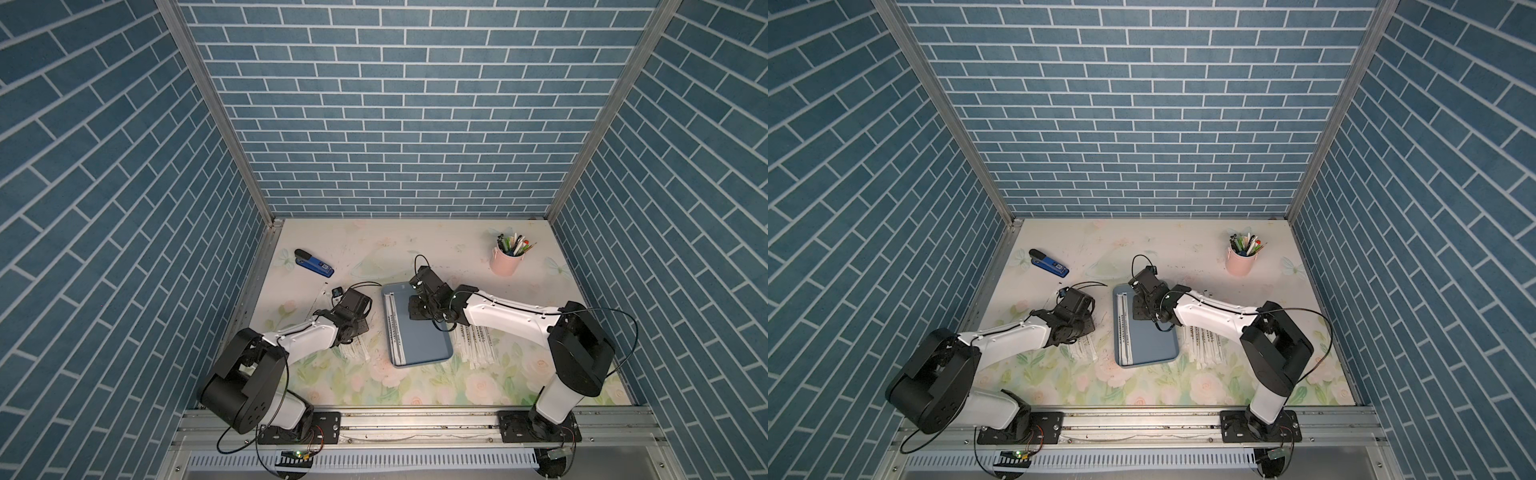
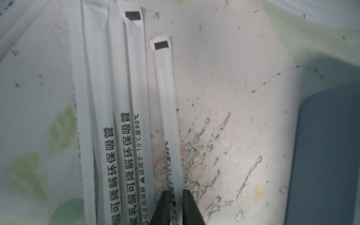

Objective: Put the straws into the storage box
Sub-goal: Pick up the straw from the center of the board, then place the straw in the storage box.

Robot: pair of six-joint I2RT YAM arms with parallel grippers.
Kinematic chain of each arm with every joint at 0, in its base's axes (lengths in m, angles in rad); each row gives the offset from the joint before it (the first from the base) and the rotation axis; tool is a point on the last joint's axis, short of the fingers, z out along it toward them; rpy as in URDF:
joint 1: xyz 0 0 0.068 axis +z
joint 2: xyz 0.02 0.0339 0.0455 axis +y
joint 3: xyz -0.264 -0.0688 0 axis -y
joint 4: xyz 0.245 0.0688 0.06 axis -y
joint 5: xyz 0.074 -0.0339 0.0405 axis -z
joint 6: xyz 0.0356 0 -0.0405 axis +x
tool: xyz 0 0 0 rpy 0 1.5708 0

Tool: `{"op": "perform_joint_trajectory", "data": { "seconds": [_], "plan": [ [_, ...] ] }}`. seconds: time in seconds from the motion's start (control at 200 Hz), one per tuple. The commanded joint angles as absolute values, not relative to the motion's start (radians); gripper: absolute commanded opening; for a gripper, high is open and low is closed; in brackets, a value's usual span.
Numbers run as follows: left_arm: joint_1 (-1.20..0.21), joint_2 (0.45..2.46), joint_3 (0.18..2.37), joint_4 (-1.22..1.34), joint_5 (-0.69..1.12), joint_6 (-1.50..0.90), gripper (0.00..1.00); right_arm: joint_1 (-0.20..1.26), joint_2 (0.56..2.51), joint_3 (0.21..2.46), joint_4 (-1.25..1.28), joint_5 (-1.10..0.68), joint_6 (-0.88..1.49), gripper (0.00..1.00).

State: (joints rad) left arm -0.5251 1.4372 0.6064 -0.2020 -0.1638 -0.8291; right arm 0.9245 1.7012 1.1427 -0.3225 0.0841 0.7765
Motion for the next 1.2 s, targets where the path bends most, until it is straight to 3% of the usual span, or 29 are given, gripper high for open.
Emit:
{"op": "perform_joint_trajectory", "data": {
  "seconds": [0.0,0.18,0.615,0.78,0.965,1.195],
  "plan": [
    [-0.54,1.457,0.618,-0.212,-0.168,-0.825,0.12,0.92,1.683,1.135,-0.322,0.107,0.749,0.33],
    [-0.547,1.464,0.646,-0.229,-0.173,-0.822,0.0,0.916,1.668,1.131,-0.319,0.117,0.749,0.33],
    [-0.553,1.354,0.757,-0.352,-0.197,-0.825,0.0,0.896,1.649,1.116,-0.313,0.119,0.744,0.33],
    [-0.655,1.333,0.824,-0.382,-0.22,-0.915,0.0,0.87,1.62,1.106,-0.324,0.135,0.742,0.33],
    [-0.825,1.482,0.92,-0.309,-0.232,-0.995,0.0,0.817,1.567,1.074,-0.337,0.156,0.723,0.32],
    [-0.891,1.655,0.952,-0.196,-0.219,-1.019,0.0,0.782,1.52,1.041,-0.351,0.16,0.706,0.32]
  ]
}}
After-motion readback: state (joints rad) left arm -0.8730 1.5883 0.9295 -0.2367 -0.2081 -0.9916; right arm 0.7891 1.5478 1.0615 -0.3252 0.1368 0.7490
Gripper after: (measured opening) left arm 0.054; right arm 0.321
